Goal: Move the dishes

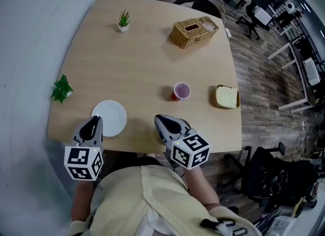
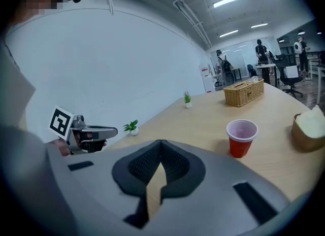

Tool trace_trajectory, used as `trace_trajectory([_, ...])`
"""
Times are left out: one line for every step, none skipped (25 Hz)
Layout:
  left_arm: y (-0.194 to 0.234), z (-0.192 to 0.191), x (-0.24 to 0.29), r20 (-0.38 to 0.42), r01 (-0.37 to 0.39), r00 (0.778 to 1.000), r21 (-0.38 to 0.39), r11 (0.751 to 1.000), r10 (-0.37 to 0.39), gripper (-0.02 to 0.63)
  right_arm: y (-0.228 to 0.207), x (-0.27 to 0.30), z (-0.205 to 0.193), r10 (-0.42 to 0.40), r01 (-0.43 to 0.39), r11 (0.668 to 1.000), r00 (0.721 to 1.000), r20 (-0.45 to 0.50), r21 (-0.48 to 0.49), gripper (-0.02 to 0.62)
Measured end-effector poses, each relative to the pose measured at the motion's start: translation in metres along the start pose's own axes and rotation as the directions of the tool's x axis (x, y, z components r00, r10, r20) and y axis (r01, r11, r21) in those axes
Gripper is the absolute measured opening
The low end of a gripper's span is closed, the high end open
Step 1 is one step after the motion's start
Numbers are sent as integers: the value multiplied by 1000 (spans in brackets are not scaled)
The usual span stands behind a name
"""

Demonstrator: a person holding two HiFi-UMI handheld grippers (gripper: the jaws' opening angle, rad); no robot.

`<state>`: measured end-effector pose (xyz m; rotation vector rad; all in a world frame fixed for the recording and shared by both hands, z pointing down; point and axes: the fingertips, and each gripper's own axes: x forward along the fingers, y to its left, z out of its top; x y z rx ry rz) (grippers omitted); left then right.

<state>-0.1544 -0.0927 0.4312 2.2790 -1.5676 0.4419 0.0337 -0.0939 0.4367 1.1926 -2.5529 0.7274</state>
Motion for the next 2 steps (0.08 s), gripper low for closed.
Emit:
trace_trajectory([0,-4,0,-12,-5,1000,11,1000,5,41,-1,0,-3,-1,1,1000,1000,-6,7,15])
trace_trajectory([0,-8,-1,-23,-9,1000,21,1000,10,41,-1,0,-5,-2,2,1000,1000,-11,14,15])
